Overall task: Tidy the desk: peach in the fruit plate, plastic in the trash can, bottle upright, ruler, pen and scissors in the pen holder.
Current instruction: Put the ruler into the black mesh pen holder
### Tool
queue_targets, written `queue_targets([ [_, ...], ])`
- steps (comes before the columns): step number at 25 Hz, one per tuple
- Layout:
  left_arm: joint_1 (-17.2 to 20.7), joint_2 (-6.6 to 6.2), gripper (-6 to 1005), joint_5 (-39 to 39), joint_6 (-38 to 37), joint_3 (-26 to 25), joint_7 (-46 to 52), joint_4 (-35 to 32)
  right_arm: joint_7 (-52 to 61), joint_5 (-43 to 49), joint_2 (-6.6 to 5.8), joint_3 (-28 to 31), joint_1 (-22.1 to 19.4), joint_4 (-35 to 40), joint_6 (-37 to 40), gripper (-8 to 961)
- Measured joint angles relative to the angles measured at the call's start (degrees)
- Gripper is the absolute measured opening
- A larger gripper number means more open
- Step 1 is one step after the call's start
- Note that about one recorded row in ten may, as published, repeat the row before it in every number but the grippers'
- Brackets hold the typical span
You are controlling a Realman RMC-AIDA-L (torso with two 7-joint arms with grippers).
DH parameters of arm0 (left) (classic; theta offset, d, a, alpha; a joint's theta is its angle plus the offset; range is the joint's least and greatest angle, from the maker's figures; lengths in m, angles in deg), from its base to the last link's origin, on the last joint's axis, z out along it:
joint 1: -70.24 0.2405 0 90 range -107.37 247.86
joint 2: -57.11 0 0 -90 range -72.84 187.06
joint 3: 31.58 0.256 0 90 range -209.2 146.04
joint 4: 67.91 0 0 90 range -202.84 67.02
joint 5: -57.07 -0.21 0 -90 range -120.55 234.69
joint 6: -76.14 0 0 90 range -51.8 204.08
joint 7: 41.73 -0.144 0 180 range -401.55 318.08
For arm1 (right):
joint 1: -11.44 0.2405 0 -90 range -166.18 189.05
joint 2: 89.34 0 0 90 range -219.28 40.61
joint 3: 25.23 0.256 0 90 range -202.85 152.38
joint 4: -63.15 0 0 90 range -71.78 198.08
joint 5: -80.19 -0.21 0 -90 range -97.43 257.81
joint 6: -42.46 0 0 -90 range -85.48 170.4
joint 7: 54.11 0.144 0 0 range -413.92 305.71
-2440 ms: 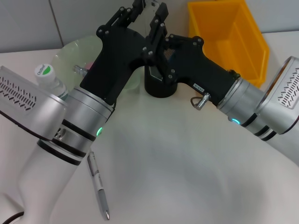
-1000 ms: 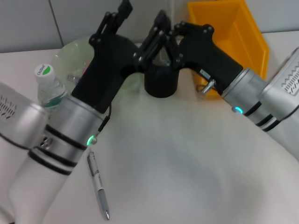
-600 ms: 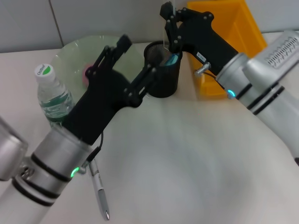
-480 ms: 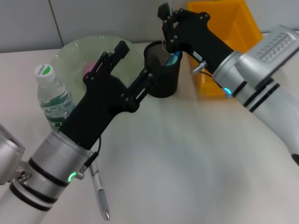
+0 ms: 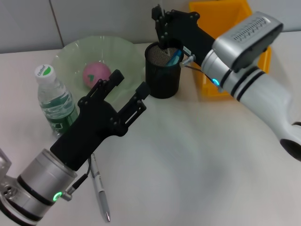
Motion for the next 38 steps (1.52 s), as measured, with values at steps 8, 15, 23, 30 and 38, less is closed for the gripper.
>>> queue_targets([
  [8, 0.4, 0.32, 733, -1.0, -2.7, -0.7, 1.7, 2.3, 0.0, 0.0, 0.0, 1.1, 1.5, -0.9, -5.1, 6],
  [15, 0.6, 0.27, 732, -1.0, -4.1, -0.4, 2.7, 2.9, 0.0, 0.0, 0.0, 1.2, 1.4, -1.3, -6.7, 7],
  [23, 1.2, 0.32, 732, -2.4, -4.7, -0.3, 3.0, 4.1, 0.3, 0.5, 0.0, 1.1, 1.2, -1.6, -6.7, 41],
  [30, 1.2, 0.27, 731, -2.4, -4.7, -0.2, 3.0, 4.6, 0.5, 0.6, 0.0, 1.2, 1.0, -1.9, -7.8, 71],
  [38, 1.3, 0.18, 732, -2.5, -7.8, -0.7, 3.4, 7.4, 0.7, 0.2, 0.0, 1.3, -0.6, -2.6, -6.0, 167],
])
